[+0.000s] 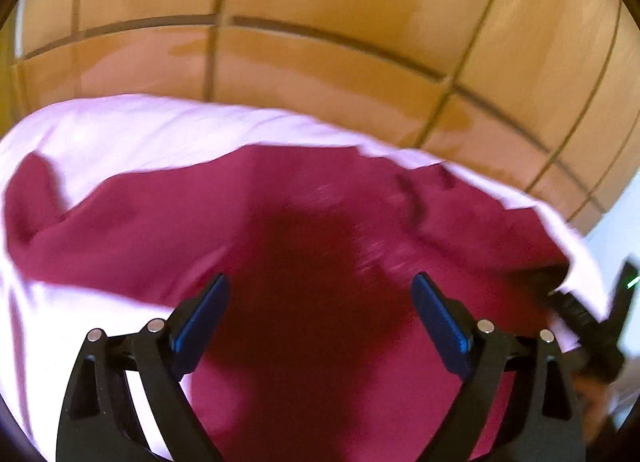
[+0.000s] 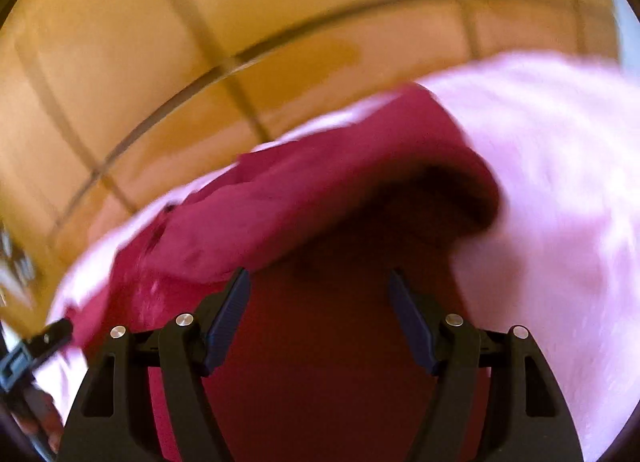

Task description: Fold small clothes

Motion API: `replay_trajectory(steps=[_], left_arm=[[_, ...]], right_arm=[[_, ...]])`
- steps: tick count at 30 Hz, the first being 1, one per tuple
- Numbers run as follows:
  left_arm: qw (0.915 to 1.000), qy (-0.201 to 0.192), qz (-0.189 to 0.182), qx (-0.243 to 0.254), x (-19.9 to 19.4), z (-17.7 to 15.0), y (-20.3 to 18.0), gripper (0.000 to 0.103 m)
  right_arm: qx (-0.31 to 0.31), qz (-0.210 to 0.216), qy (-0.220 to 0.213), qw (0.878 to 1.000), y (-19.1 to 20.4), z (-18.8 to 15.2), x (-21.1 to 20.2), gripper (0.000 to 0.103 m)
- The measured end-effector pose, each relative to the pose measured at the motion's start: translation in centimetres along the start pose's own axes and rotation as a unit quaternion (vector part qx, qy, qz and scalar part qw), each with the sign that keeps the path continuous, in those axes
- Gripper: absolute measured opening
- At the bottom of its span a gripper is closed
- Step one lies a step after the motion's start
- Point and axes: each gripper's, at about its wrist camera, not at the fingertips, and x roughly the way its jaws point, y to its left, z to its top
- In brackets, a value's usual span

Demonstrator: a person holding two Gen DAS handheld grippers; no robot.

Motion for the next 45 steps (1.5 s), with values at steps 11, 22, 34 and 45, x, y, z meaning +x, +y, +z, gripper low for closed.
replay_trajectory(steps=[11, 22, 34, 45], left_arm=[[0.9967, 0.07, -0.035, -0.023, 9.8, 3.0, -4.9, 0.068], [0.9966, 0.069, -0.042, 0.014, 11.5, 3.3, -6.0, 0.004], [0.9993, 0.037, 0.001, 0.003, 9.9, 2.3, 0.1, 0.004], [0.9992, 0.034, 0.018, 0.011, 10.3, 0.8, 1.0, 0.008]], right_arm=[[0.06, 0.037, -0.032, 0.997, -2.6, -0.3, 0.7, 0.068], [0.084, 0.125, -0.083, 0.985, -3.4, 1.5, 0.3, 0.085], [0.118, 0.14, -0.072, 0.98, -4.4, 2.4, 2.2, 0.089], [0.09, 0.1, -0.056, 0.989, -3.6, 2.3, 2.8, 0.089]])
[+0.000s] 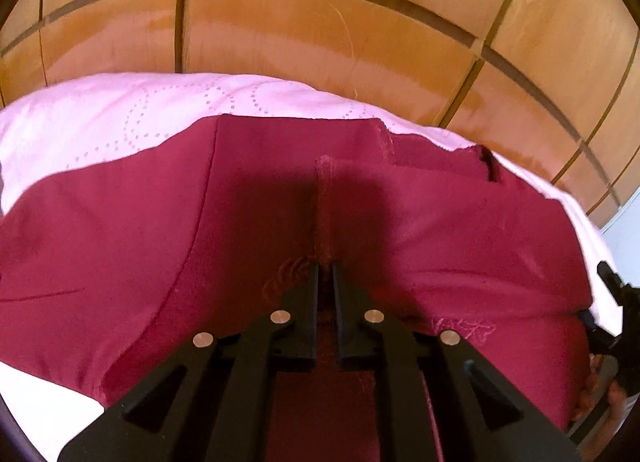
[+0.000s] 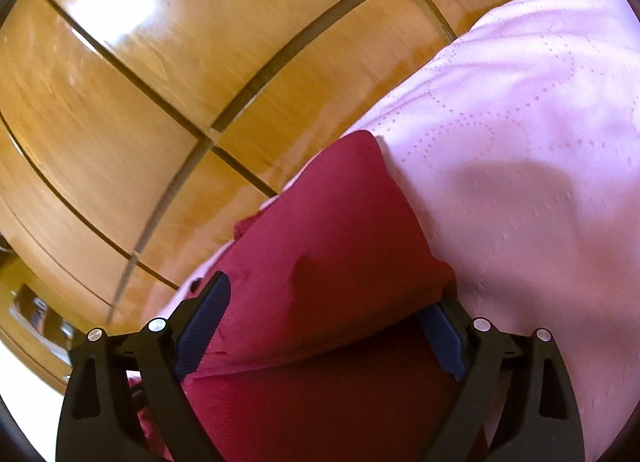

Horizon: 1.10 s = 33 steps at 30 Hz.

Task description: Fold small clothes

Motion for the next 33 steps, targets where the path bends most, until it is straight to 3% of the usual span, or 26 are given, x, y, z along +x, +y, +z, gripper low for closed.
replay_trajectory(steps=[2, 3, 5, 6, 7, 12, 15, 16, 19, 21, 24, 27, 30, 33], left_arm=[[1.0, -0.003, 0.002, 0.003, -0.1, 0.0, -0.1, 0.01], [1.0, -0.007, 0.004, 0.002, -0.4, -0.1, 0.0, 0.018], [0.9999, -0.012, 0.005, 0.0, -1.3, -0.2, 0.3, 0.046], [0.9998, -0.016, 0.008, -0.001, -1.8, -0.4, 0.6, 0.071], [0.9996, -0.026, 0.01, -0.004, -2.7, -0.8, 1.0, 0.076], [0.9987, -0.039, -0.009, -0.031, -6.1, -2.9, 4.3, 0.082], [0.9952, -0.052, -0.042, -0.071, -8.2, -4.3, 7.3, 0.084], [0.9943, -0.054, -0.038, -0.083, -9.0, -4.8, 8.3, 0.092], [0.9899, -0.074, -0.015, -0.12, -11.0, -5.9, 11.8, 0.094], [0.9855, -0.078, -0.012, -0.151, -12.0, -6.4, 14.4, 0.094], [0.9755, -0.088, 0.03, -0.199, -13.2, -7.2, 19.3, 0.094], [0.9634, -0.089, 0.051, -0.248, -13.6, -7.3, 23.2, 0.094], [0.9492, -0.103, 0.061, -0.291, -14.3, -6.8, 26.4, 0.094], [0.9349, -0.114, 0.073, -0.328, -14.4, -5.5, 29.3, 0.091]], right_arm=[[-0.006, -0.009, 0.003, 1.0, 0.2, -0.1, 0.2, 0.089], [-0.009, -0.013, 0.005, 1.0, 0.3, -0.1, 0.2, 0.089], [-0.014, -0.021, 0.006, 1.0, 0.5, -0.2, 0.3, 0.089], [-0.018, -0.026, 0.007, 0.999, 0.6, -0.3, 0.3, 0.09], [-0.022, -0.03, 0.009, 0.999, 0.7, -0.3, 0.4, 0.09], [-0.035, -0.042, 0.014, 0.998, 1.2, -0.5, 0.5, 0.093], [-0.043, -0.049, 0.024, 0.998, 1.5, -0.5, 0.7, 0.097], [-0.049, -0.053, 0.034, 0.997, 1.8, -0.5, 0.9, 0.099], [-0.072, -0.084, 0.059, 0.992, 2.8, -0.7, 1.3, 0.099], [-0.118, -0.131, 0.086, 0.981, 4.3, -1.4, 1.3, 0.099], [-0.21, -0.205, 0.123, 0.948, 6.6, -3.8, 1.6, 0.099], [-0.276, -0.248, 0.136, 0.918, 8.0, -5.7, 1.7, 0.099], [-0.286, -0.263, 0.131, 0.912, 8.1, -6.4, 0.9, 0.099], [-0.276, -0.266, 0.119, 0.916, 7.9, -6.8, 0.1, 0.099]])
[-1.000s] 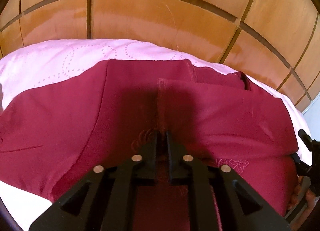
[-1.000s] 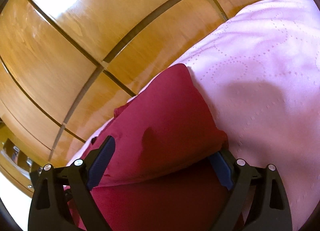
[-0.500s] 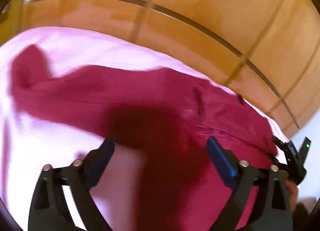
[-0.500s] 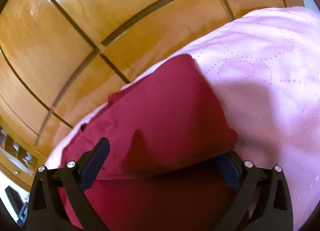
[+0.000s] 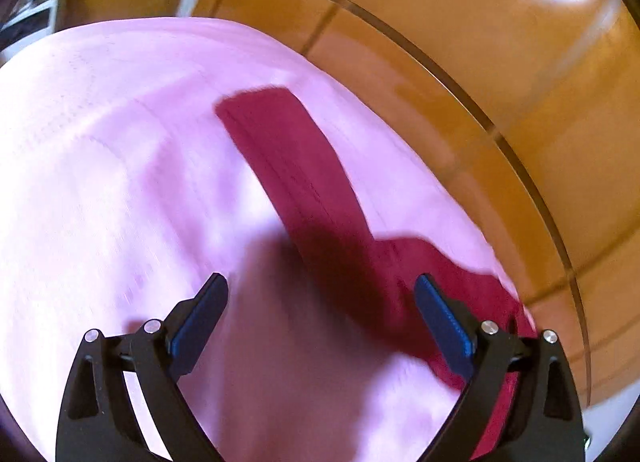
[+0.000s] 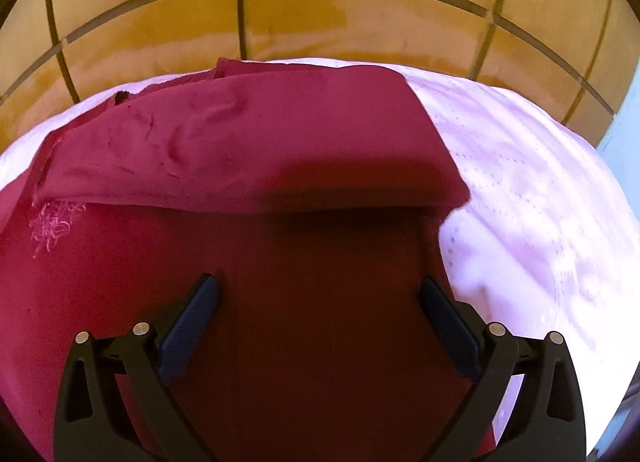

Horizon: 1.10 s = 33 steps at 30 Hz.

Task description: Fold small clothes

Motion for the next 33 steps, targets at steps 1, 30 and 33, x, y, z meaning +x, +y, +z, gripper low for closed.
replay_trajectory(steps=[1, 30, 33], left_arm=[[1.0, 0.0, 0.003, -0.009, 0.4, 0.6, 0.4, 0.088], [0.9818, -0.057, -0.122, 0.134, -1.7, -1.6, -13.8, 0.008], [0.9674, -0.05, -0.14, 0.205, -1.8, -5.2, -18.0, 0.008]], right_arm=[[0.006, -0.002, -0.006, 1.0, -0.2, -0.3, -0.2, 0.099], [0.022, 0.007, -0.015, 1.0, -0.7, -0.4, 0.2, 0.1], [0.022, 0.007, -0.015, 1.0, -0.7, -0.4, 0.2, 0.1]])
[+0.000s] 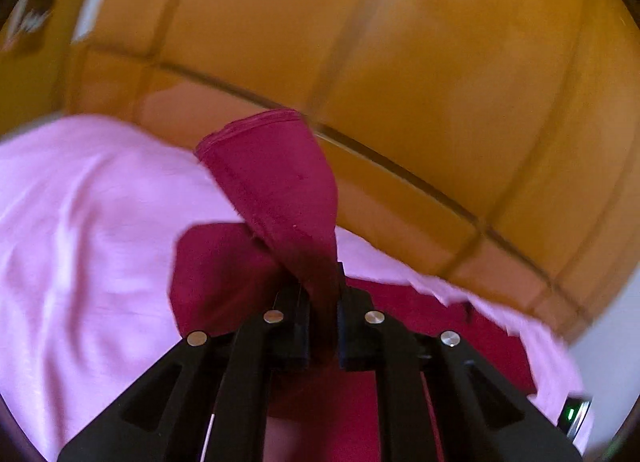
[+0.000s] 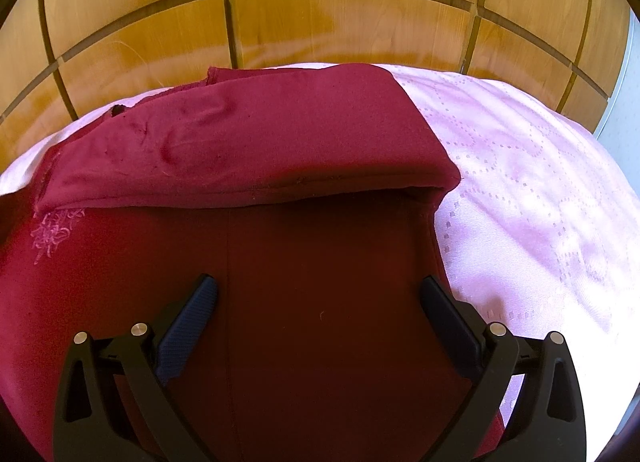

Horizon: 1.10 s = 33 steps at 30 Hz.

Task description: Fold small clothes

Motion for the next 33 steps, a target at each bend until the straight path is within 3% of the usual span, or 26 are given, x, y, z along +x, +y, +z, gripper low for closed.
replay_trajectory(steps=[3, 9, 11, 12, 13, 15, 16, 18, 21, 24, 27, 30, 33], left_arm=[[0.9983, 0.042, -0.014, 0.039, 2.1, -2.7, -4.2, 0.008], [0.9896, 0.106, -0.017, 0.096, 4.8, -8.0, -8.9, 0.012], [0.9852, 0.121, -0.021, 0.12, 5.1, -9.5, -9.8, 0.019], [0.9831, 0.127, -0.026, 0.13, 4.7, -10.0, -10.2, 0.037], [0.981, 0.133, -0.033, 0.138, 4.4, -10.3, -10.2, 0.062], [0.9832, 0.111, -0.032, 0.141, 2.9, -10.2, -10.0, 0.084], [0.9847, 0.101, -0.033, 0.138, 2.4, -10.2, -9.7, 0.087], [0.9882, 0.077, -0.025, 0.13, 0.7, -10.1, -8.7, 0.087], [0.992, 0.02, 0.081, 0.094, -2.3, -10.0, -5.5, 0.087], [0.9908, 0.014, 0.134, -0.007, -4.0, -10.3, -0.7, 0.086], [0.9804, 0.044, 0.176, -0.078, -4.2, -10.7, 3.3, 0.079], [0.972, 0.095, 0.185, -0.108, -2.7, -10.9, 5.3, 0.075], [0.9748, 0.114, 0.182, -0.061, -0.8, -10.2, 3.6, 0.075]], right_arm=[[0.0, 0.0, 0.0, 1.0, 0.0, 0.0, 0.0, 0.1], [0.002, 0.002, -0.002, 1.0, 0.0, 0.1, 0.0, 0.1], [0.003, 0.003, -0.003, 1.0, 0.0, 0.1, 0.0, 0.1], [0.003, 0.003, -0.003, 1.0, 0.0, 0.1, 0.0, 0.1], [0.003, 0.003, -0.003, 1.0, 0.1, 0.2, 0.0, 0.1], [0.005, 0.004, -0.004, 1.0, 0.0, 0.0, 0.0, 0.1], [0.005, 0.004, -0.004, 1.0, 0.1, 0.1, 0.0, 0.1], [0.005, 0.003, -0.004, 1.0, 0.1, 0.1, 0.1, 0.1], [0.006, 0.004, -0.006, 1.0, 0.1, 0.0, 0.0, 0.1], [0.005, -0.005, -0.017, 1.0, 0.3, -0.2, -0.6, 0.1], [0.01, 0.002, -0.05, 0.999, 0.5, -0.3, -2.4, 0.1], [0.03, 0.074, -0.091, 0.993, 1.1, -0.3, -5.1, 0.1], [0.033, 0.16, -0.084, 0.983, 2.8, 0.3, -5.7, 0.094]])
